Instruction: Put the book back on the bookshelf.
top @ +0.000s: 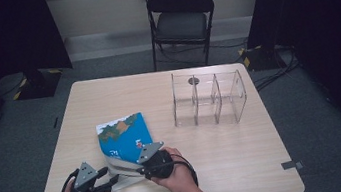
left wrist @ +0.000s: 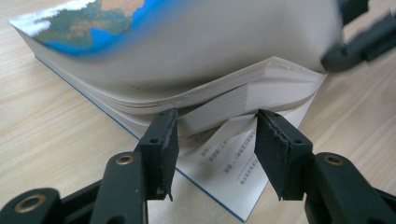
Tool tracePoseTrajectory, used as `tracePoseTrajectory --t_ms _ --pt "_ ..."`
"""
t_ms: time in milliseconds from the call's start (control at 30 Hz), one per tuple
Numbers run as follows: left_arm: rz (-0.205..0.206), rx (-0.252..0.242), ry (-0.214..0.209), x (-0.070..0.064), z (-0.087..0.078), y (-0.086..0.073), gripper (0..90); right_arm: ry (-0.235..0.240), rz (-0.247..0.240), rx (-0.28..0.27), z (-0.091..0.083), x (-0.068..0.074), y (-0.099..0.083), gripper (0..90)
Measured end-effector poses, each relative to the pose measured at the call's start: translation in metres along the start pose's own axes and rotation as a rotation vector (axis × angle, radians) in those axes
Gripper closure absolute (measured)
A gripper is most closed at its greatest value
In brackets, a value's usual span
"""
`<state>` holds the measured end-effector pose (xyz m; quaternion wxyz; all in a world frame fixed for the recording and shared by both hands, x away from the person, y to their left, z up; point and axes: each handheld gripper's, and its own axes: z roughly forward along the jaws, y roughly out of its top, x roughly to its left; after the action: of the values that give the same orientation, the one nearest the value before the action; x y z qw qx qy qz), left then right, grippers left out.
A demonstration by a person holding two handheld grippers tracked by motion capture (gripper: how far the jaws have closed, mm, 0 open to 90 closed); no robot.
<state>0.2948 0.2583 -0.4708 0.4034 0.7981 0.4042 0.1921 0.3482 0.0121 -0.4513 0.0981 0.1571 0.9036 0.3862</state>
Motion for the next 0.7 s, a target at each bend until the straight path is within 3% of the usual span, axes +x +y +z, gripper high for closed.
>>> tracePoseTrajectory --t_ms 33,133,200,233,267,300,333,467,500,533,600,633,700 --pt "-0.003 0.019 -0.005 0.0 0.002 0.0 49.2 0.023 0.038 -0.023 0.001 -0.001 -0.007 67.2" --pt "0.0 0.03 -0.014 -0.001 0.006 -0.002 49.0 0.01 0.059 -0.05 0.001 -0.002 -0.013 62.0" --pt "-0.012 0.022 -0.014 -0.004 0.006 0.0 48.9 0.024 0.102 -0.077 0.001 -0.004 -0.019 47.1" --pt "-0.004 0.024 -0.008 -0.004 0.006 0.001 48.9 0.027 0.093 -0.083 0.002 -0.004 -0.021 43.5" --pt "-0.003 0.025 -0.007 -0.004 0.006 0.001 48.9 -0.001 0.073 -0.073 0.003 -0.002 -0.022 39.1" --pt "-0.005 0.017 -0.008 -0.004 0.006 0.001 48.9 -0.055 0.009 -0.039 0.007 0.002 -0.021 31.5" --pt "-0.008 0.023 -0.01 -0.004 0.006 0.002 48.9 -0.055 0.009 -0.039 0.007 0.002 -0.021 31.5" --pt "-0.005 0.016 -0.014 -0.005 0.007 0.004 48.6 -0.167 -0.089 -0.013 0.021 0.011 -0.02 23.9" --pt "-0.002 0.02 -0.014 -0.005 0.007 0.004 48.6 -0.177 -0.102 -0.018 0.024 0.012 -0.02 23.6" --pt "-0.005 0.024 -0.017 -0.005 0.007 0.005 48.5 -0.219 -0.157 -0.03 0.03 0.016 -0.019 26.9" --pt "-0.01 0.027 -0.02 -0.005 0.007 0.005 48.4 -0.239 -0.179 -0.039 0.032 0.016 -0.02 30.5" --pt "-0.015 0.01 -0.024 -0.004 0.006 0.005 48.2 -0.241 -0.176 -0.058 0.032 0.016 -0.019 36.6" --pt "-0.005 0.003 -0.021 -0.004 0.006 0.006 48.0 -0.233 -0.169 -0.06 0.031 0.015 -0.018 40.6"
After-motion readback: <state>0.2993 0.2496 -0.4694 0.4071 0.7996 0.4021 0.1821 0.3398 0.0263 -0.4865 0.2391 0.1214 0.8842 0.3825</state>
